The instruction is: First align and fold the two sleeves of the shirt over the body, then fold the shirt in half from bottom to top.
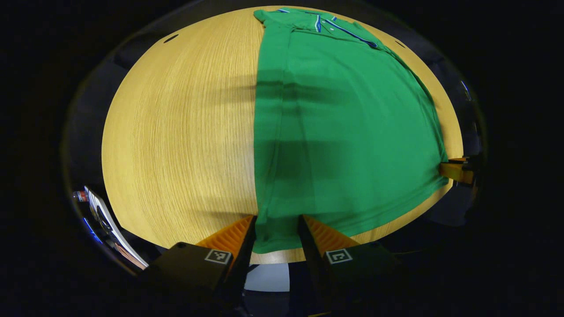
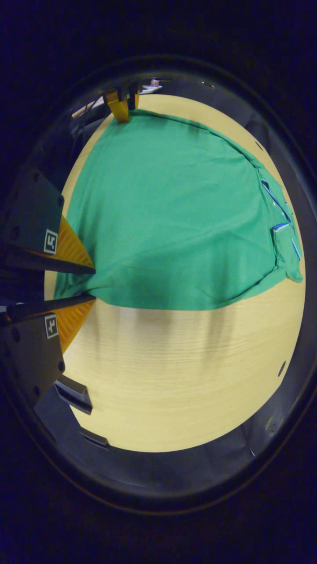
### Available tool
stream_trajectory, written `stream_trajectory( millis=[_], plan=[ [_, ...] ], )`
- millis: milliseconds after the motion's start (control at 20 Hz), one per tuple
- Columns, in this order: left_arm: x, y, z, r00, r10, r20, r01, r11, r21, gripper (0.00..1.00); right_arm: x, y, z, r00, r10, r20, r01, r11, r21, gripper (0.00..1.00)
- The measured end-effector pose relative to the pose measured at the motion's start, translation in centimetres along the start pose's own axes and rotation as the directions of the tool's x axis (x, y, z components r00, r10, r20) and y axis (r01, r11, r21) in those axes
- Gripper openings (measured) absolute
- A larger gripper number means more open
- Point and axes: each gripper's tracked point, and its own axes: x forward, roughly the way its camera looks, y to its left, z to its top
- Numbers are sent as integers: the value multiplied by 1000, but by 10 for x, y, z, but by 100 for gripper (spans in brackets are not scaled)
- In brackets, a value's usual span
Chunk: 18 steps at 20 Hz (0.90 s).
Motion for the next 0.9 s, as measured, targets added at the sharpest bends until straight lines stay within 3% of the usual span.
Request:
stream_trajectory(
  millis=[50,100,150,200,250,350,600,700,900],
  plan=[
    [0,-1,1,1000,-2,1,2,1000,-5,55,5,-1,2,1000,-6,17,6,1000,-4,33],
    [-1,-2,1,1000,-5,4,5,1000,-13,50,1,0,4,1000,-8,12,8,1000,-5,21],
    [0,-3,4,1000,-9,8,9,1000,-21,38,1,0,5,1000,-7,16,7,1000,-24,10],
    [1,-5,6,1000,-17,16,17,999,-27,31,1,0,5,1000,-3,18,4,999,-35,6],
    [1,-7,8,1000,-23,22,24,999,-36,17,1,0,4,1000,1,18,-1,999,-32,6],
    [1,-8,6,999,-37,18,37,999,-11,4,0,-1,4,1000,11,15,-11,1000,-27,6],
    [-3,-4,1,998,-62,24,64,996,-55,3,-5,-1,2,999,40,17,-40,999,-4,6],
    [-9,-6,-3,997,-69,27,71,995,-67,3,-15,-1,6,998,52,35,-52,999,2,3],
    [-36,-1,1,996,-74,58,77,995,-57,3,-43,1,16,994,82,71,-81,997,-11,6]
  ],
)
